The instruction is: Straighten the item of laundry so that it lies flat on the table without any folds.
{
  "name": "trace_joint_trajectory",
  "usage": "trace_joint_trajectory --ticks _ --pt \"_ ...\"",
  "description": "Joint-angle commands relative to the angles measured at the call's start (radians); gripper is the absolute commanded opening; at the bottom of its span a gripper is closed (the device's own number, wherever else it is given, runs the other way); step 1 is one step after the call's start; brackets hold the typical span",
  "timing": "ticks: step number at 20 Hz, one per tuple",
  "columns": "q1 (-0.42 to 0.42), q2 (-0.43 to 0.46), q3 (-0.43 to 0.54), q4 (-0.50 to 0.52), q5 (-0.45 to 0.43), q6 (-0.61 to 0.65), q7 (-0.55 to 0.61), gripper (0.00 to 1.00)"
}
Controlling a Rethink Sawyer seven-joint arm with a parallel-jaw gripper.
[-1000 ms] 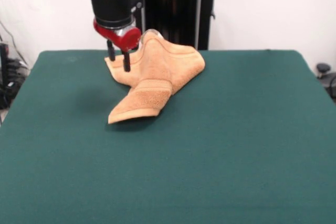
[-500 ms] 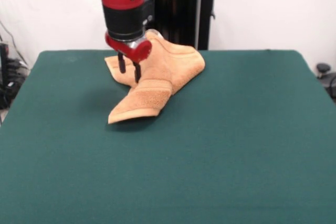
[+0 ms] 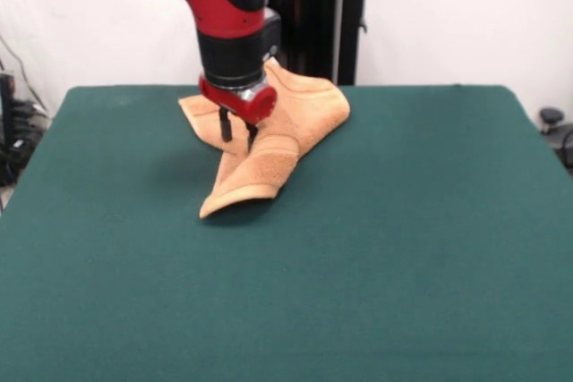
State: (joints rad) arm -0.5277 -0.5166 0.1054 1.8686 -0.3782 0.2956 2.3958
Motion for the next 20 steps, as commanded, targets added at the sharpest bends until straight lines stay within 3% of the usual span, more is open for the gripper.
trace_joint_trajectory --ticks 1,8,20 --pt "0.058 0.113 -0.015 0.004 -0.016 -0.076 0.082 1.0" --pt "0.049 0.119 -0.014 -0.005 -0.008 -0.021 0.037 1.0" --pt "0.073 0.073 -0.029 0.028 0.028 0.004 0.077 1.0"
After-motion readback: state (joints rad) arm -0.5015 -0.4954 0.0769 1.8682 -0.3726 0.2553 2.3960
